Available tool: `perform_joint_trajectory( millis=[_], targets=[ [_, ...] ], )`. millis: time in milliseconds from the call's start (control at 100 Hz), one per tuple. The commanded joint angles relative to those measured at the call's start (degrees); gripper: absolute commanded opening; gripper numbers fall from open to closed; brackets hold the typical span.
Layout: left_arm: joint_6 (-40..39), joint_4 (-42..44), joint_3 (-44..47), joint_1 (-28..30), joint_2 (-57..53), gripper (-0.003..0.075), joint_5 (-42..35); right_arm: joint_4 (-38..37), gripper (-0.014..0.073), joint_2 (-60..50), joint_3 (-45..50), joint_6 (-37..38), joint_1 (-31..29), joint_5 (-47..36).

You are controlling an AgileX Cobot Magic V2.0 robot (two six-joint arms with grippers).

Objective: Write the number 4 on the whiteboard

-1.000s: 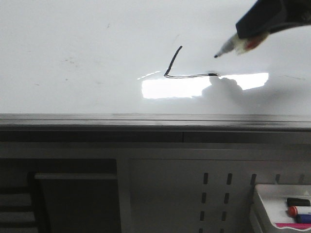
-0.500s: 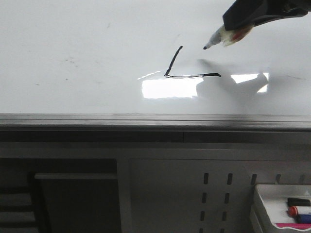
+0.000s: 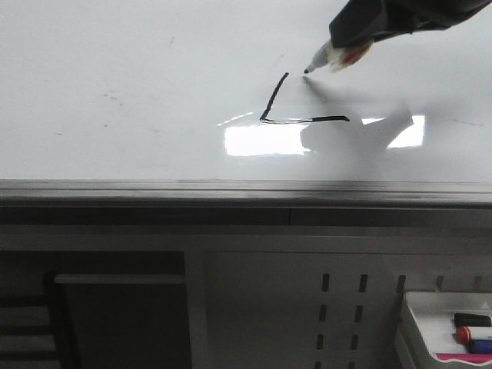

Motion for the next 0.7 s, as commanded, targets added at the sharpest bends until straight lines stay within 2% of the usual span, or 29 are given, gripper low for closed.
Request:
perform_joint_trajectory(
  millis=[0, 370, 500, 600, 690],
  targets=[
    [-0.6, -1.9, -1.5, 0.1, 0.5, -0.002, -1.9, 0.1, -0.0045, 0.4, -2.0, -0.5, -0.1, -3.5],
    [-0.6, -3.0, -1.5, 0.1, 0.5, -0.002, -1.8, 0.1, -0.0045, 2.1, -2.0, -0.5, -0.1, -2.8],
    [-0.6, -3.1, -1.5, 0.1, 0.5, -0.002, -1.8, 0.1, -0.0045, 2.1, -1.8, -0.5, -0.1, 1.3],
    [-0.6, -3.1, -1.5, 0.1, 0.5, -0.002, -1.8, 2.1, -0.0044, 2.2, -0.1, -0.5, 1.1, 4.1],
    [-0.6, -3.1, -1.5, 0.1, 0.5, -0.002, -1.8, 5.0, -0.0044, 2.4, 2.7, -0.5, 3.5, 3.0]
  ],
)
